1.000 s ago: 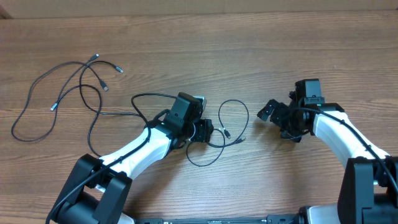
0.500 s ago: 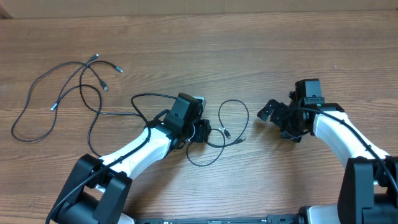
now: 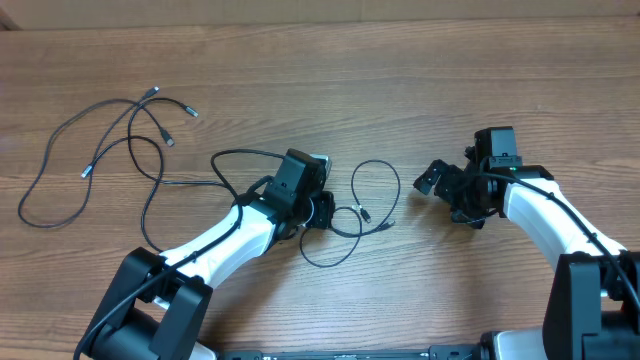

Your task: Untangle cables

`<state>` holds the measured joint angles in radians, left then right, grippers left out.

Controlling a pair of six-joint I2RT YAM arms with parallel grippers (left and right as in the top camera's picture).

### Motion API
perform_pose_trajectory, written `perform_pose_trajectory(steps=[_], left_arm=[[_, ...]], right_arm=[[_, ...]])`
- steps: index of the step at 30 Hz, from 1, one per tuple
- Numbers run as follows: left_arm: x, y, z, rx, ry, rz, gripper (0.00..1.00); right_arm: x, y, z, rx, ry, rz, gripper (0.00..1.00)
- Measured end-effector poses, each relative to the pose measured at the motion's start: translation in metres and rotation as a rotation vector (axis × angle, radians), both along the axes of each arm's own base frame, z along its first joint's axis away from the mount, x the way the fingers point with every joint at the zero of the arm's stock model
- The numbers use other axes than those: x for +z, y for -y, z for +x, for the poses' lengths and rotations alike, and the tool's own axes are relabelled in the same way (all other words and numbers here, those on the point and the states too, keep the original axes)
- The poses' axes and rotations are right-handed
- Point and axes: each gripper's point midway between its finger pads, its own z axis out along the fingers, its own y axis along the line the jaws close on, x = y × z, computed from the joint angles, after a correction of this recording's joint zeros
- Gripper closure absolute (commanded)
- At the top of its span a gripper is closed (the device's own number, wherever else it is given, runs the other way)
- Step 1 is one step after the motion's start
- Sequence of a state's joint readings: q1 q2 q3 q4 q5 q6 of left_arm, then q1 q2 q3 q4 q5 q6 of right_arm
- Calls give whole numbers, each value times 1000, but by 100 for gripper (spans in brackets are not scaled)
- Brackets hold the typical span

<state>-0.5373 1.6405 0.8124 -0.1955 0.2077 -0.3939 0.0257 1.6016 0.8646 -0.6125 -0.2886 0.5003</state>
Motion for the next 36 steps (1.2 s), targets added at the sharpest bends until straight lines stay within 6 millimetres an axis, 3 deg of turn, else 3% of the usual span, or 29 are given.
perform_pose_trajectory(steps=[2,22,29,36], left_arm=[[0,0,0,-1,-1,0,96],[-4,-4,-6,23,-39,11,96],[-13,-14,-23,23,-126,63,96],[-13,-10,-33,2,-163,57,96]], right_arm=[[0,0,0,0,-1,0,0],[0,0,0,0,-1,0,0],[0,0,0,1,-1,0,0],[0,0,0,0,-1,0,0]])
